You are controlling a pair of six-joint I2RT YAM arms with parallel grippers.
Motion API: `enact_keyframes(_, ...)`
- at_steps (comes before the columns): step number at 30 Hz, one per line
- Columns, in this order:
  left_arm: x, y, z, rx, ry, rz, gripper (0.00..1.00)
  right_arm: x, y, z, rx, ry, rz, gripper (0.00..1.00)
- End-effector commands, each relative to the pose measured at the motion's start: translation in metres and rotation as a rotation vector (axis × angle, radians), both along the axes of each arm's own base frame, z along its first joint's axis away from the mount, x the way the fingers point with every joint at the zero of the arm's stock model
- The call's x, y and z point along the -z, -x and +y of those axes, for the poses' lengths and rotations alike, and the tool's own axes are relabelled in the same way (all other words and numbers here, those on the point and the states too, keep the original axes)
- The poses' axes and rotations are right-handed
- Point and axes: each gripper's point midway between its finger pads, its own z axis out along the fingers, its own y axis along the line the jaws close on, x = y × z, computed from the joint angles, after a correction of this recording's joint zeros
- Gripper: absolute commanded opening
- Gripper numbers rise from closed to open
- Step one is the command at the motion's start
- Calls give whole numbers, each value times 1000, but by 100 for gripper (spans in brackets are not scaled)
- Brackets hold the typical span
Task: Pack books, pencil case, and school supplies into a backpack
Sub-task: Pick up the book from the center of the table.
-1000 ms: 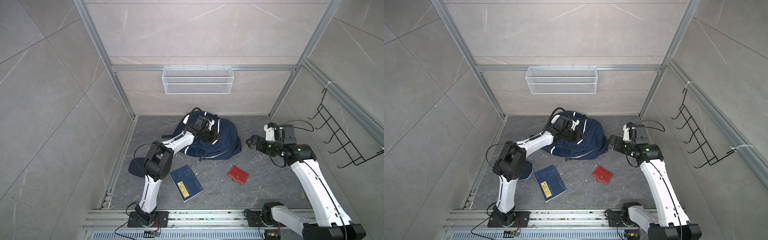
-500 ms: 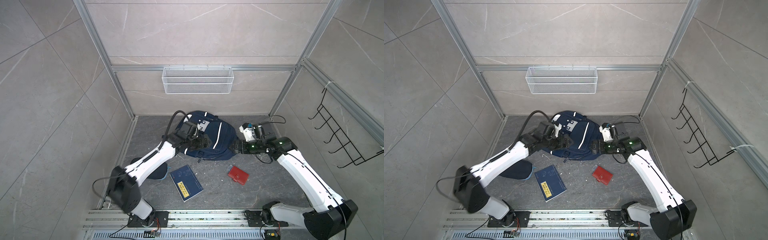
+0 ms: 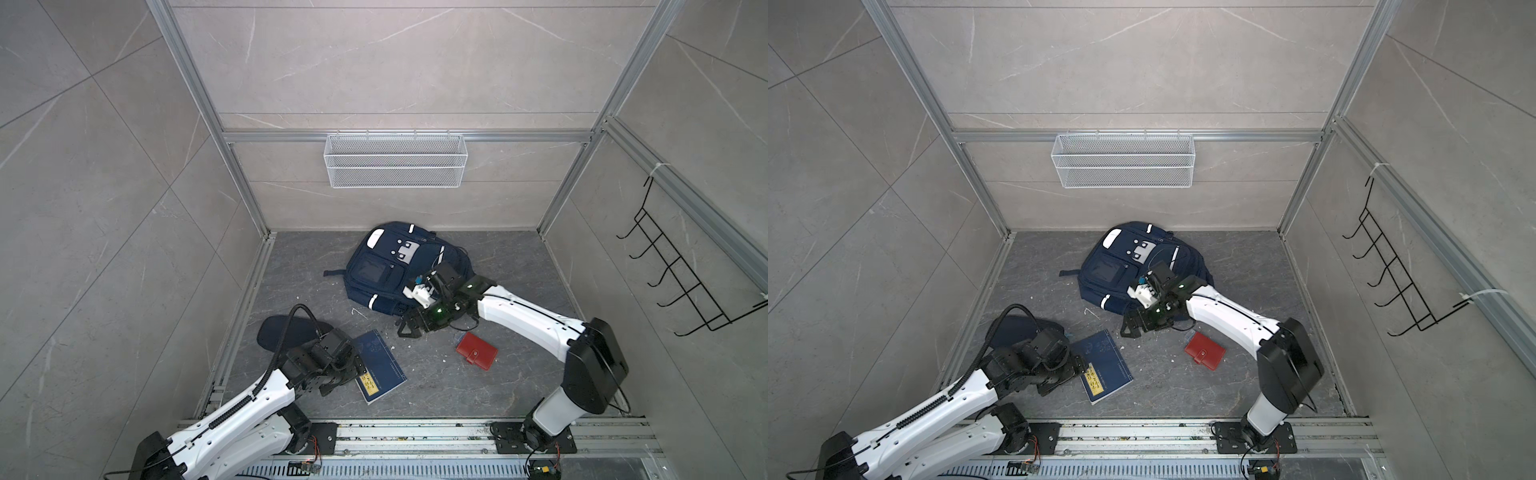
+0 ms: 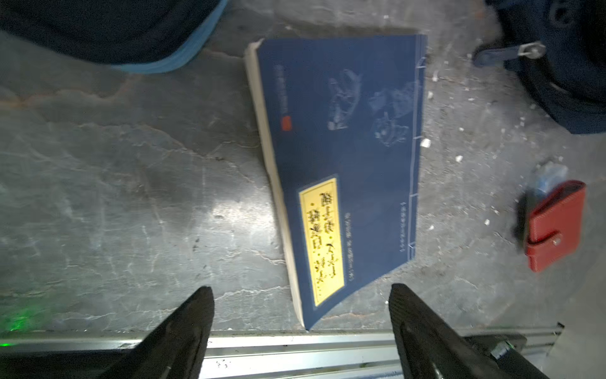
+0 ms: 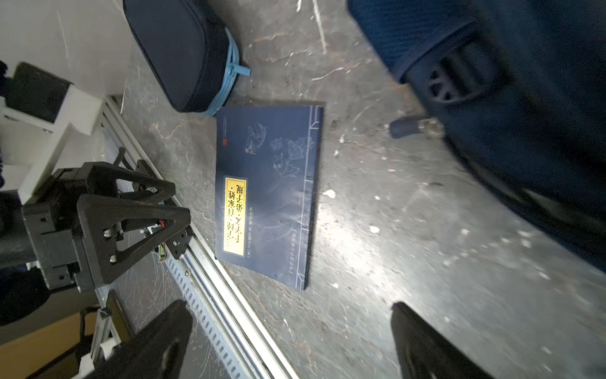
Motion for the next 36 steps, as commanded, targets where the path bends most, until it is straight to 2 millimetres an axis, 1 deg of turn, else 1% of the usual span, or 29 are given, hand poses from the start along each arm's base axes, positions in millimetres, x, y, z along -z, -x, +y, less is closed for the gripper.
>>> enact_keyframes(1,15,-8,-4,-103,45,-6,83,14,0,29,-40,-60,33,95)
enact_keyframes(4,34,-10,-12,-110,83,2,79,35,4,38,-56,-59,80,95)
enact_keyframes(9,45,-12,-17,-99,80,12,76,65,8,43,-58,-40,132,94)
enact_keyframes(14,63,-8,-20,-111,117,33,72,92,16,49,-63,-29,193,92)
enact_keyframes(17,68,-6,-18,-112,106,42,65,105,19,53,-70,-14,222,87)
enact_keyframes(19,72,-5,-18,-106,101,49,57,113,21,55,-70,-15,255,85)
enact_keyframes(22,78,-4,-20,-101,109,54,50,123,25,61,-80,-21,298,81)
enact_keyframes(25,83,-5,-23,-84,113,56,43,121,27,67,-87,-49,324,78)
enact_keyframes(26,85,-5,-24,-77,113,56,39,119,27,69,-88,-62,328,76)
enact_keyframes(28,85,-9,-29,-57,125,46,25,113,28,72,-94,-90,336,71)
enact_keyframes(30,84,-11,-34,-37,130,38,18,101,30,76,-105,-132,341,68)
enact_keyframes(32,82,-14,-36,-22,128,28,13,90,33,79,-120,-173,347,68)
enact_keyframes(33,81,-16,-37,-15,130,21,8,83,34,79,-127,-189,344,68)
enact_keyframes(34,80,-18,-38,-9,132,12,1,77,36,79,-133,-200,341,68)
enact_keyframes(36,76,-21,-40,1,137,-8,0,66,39,77,-145,-218,333,68)
